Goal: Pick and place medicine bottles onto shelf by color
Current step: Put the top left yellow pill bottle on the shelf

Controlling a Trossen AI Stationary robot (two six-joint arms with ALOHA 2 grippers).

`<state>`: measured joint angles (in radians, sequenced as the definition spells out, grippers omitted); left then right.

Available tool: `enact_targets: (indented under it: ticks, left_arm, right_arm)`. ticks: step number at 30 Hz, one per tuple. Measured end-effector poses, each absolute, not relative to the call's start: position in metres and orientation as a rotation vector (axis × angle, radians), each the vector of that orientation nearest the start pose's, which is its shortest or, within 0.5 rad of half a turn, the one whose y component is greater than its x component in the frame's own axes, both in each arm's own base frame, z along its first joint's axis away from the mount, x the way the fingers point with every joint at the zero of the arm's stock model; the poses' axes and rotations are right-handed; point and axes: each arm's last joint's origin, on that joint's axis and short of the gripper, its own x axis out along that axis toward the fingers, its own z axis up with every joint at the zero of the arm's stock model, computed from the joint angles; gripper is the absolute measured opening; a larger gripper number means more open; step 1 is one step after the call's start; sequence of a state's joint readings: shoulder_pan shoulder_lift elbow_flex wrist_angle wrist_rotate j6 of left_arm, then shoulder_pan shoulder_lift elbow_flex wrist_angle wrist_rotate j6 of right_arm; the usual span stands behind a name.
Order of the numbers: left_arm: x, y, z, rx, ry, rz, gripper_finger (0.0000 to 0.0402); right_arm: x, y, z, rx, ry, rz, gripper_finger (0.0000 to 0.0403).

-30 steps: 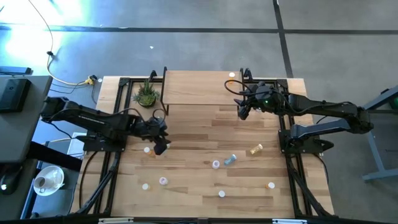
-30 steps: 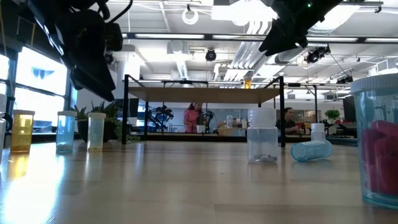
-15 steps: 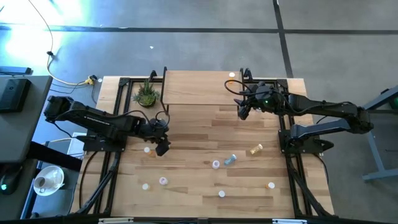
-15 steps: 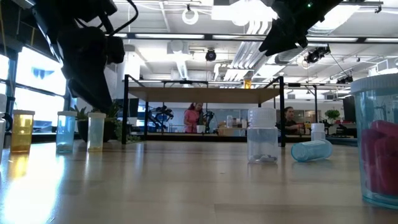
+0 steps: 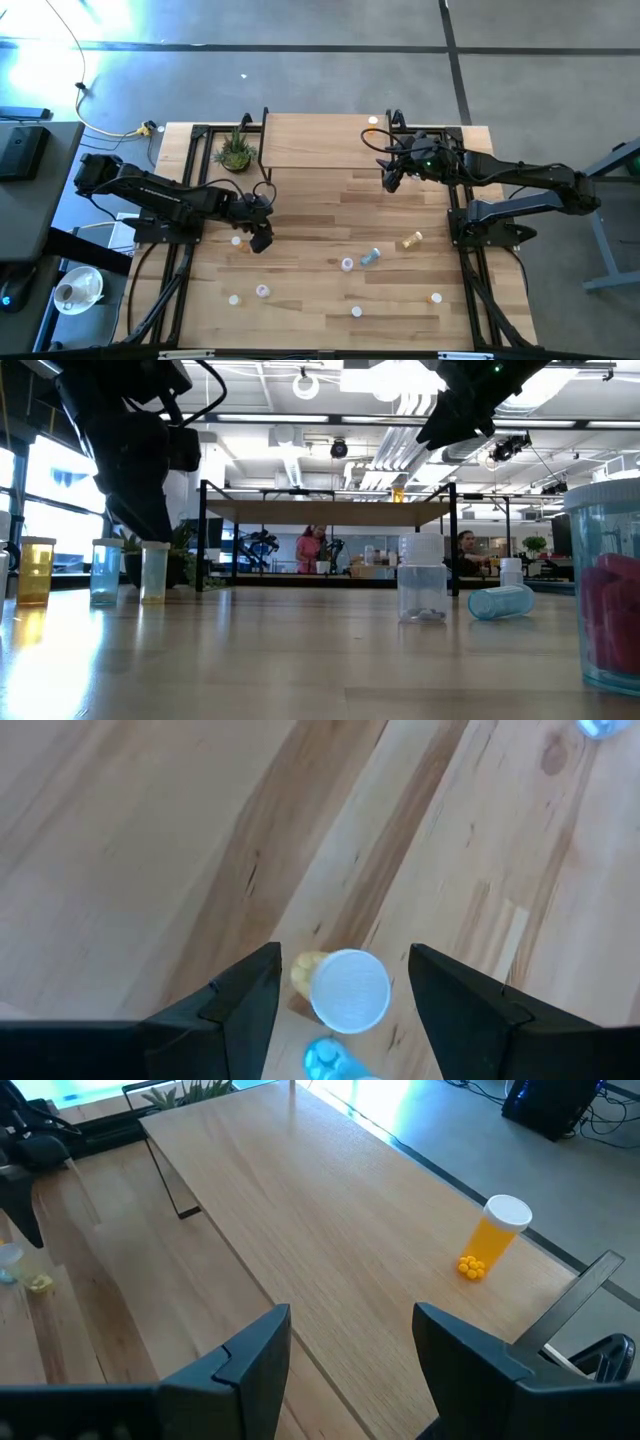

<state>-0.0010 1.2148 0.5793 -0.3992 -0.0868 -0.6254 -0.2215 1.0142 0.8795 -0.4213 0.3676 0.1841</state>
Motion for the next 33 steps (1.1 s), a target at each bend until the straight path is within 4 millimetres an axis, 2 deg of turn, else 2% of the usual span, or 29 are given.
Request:
enact_targets:
  ticks: [19,33]
  left_arm:
    - [0.213,-0.009,0.162,-0.446,0.998,0.438,0.0209]
    - [0.213,-0.009,0.162,-0.431,1.002,0.427,0.0113]
  right_arm:
    - [0.204,-0.057,0.304,0.133,0.508,-0.624,0.0202]
    - [0.204,-0.057,0.304,0.133,0.508,-0.624,0.0202]
